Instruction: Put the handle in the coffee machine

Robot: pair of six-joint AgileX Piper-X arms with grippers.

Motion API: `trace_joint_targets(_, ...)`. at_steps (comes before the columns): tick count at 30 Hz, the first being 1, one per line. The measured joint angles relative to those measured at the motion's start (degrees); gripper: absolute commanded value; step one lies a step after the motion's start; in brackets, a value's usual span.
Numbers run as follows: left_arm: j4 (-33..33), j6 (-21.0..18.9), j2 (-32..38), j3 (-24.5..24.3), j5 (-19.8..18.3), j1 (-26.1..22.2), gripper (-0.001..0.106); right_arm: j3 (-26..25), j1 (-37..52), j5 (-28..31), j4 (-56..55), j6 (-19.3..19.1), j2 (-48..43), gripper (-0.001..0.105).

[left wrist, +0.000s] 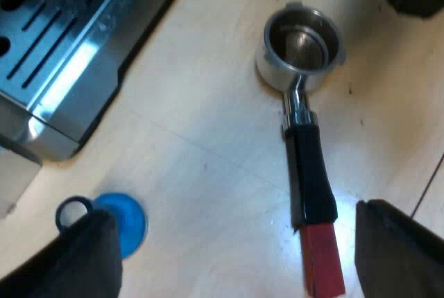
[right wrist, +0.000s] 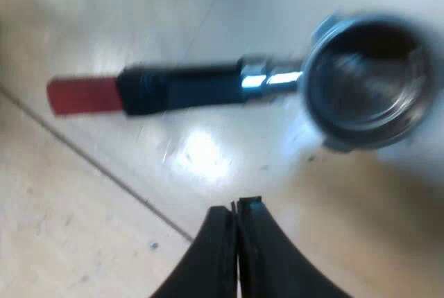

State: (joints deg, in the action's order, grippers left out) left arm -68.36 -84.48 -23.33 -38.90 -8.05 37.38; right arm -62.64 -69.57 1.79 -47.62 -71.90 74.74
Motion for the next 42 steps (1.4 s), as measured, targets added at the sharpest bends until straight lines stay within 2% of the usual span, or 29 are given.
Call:
trace_joint_targets(1, 0.64, 0.0, 0.0, 0.0, 0.0, 0.0, 0.071, -0.17, 0.0, 1.26, -0.21, 0.0, -0.74, 0.0)
trace_joint_targets(4, 2.35, 0.0, 0.0, 0.0, -0.88, 0.0, 0.071, -0.32, 1.34, 1.53, -0.61, 0.0, -2.06, 0.013)
trace_joint_targets(5, 3.1, 0.0, 0.0, 0.0, -2.01, 0.0, 0.071, -0.32, 1.6, 1.53, -0.61, 0.0, -2.09, 0.026)
trace_joint_targets(6, 3.33, 0.0, 0.0, 0.0, -2.61, 0.0, 0.071, -0.3, 1.6, 1.43, -0.64, 0.0, -2.13, 0.033)
trace_joint_targets(8, 4.0, 0.0, 0.0, 0.0, -4.75, 0.0, 0.071, -0.3, 4.31, -0.35, -0.97, 0.0, -2.25, 0.064)
trace_joint_targets(10, 4.19, -0.28, 0.0, 0.0, -5.79, 0.0, 0.071, -0.3, 5.15, -0.61, -0.98, -0.27, -2.25, 0.077)
trace_joint_targets(11, 4.16, -0.7, 0.0, 0.0, -6.27, 0.0, 0.071, -0.3, 5.4, -0.66, -0.98, -0.55, -2.25, 0.08)
trace_joint_targets(12, 4.16, -0.9, 0.0, 0.0, -6.74, 0.0, 0.071, -0.3, 5.59, -0.66, -0.98, -1.08, -2.25, 0.08)
trace_joint_targets(13, 4.34, -1.62, 0.0, 0.0, -7.24, 0.0, 0.071, -0.3, 6.38, -0.65, -0.98, -4.3, -2.25, 0.079)
trace_joint_targets(17, 5.84, -2.77, 0.0, 0.0, -9.68, 0.0, 0.071, -0.3, 6.72, -0.65, -0.98, -9.49, -1.25, 0.08)
trace_joint_targets(20, 5.86, -3.06, 0.0, 0.0, -10.48, 0.0, 0.071, -0.3, 6.72, -0.65, -0.98, -12.02, 0.43, 0.08)
trace_joint_targets(25, 5.86, -3.06, 0.0, 0.0, -10.7, 0.0, 0.071, -0.3, 7.35, -0.65, -0.98, -13.12, 4.01, 0.08)
trace_joint_targets(29, 5.86, -3.06, 0.0, 0.0, -10.7, 0.0, 0.071, -0.3, 8.8, -0.65, 0.73, -15.88, 7.4, 0.08)
trace_joint_targets(42, 5.86, -3.19, 0.0, 0.0, -10.7, 0.0, 0.071, -0.3, 10.86, -3.1, 6.49, -17.63, 14.35, 0.08)
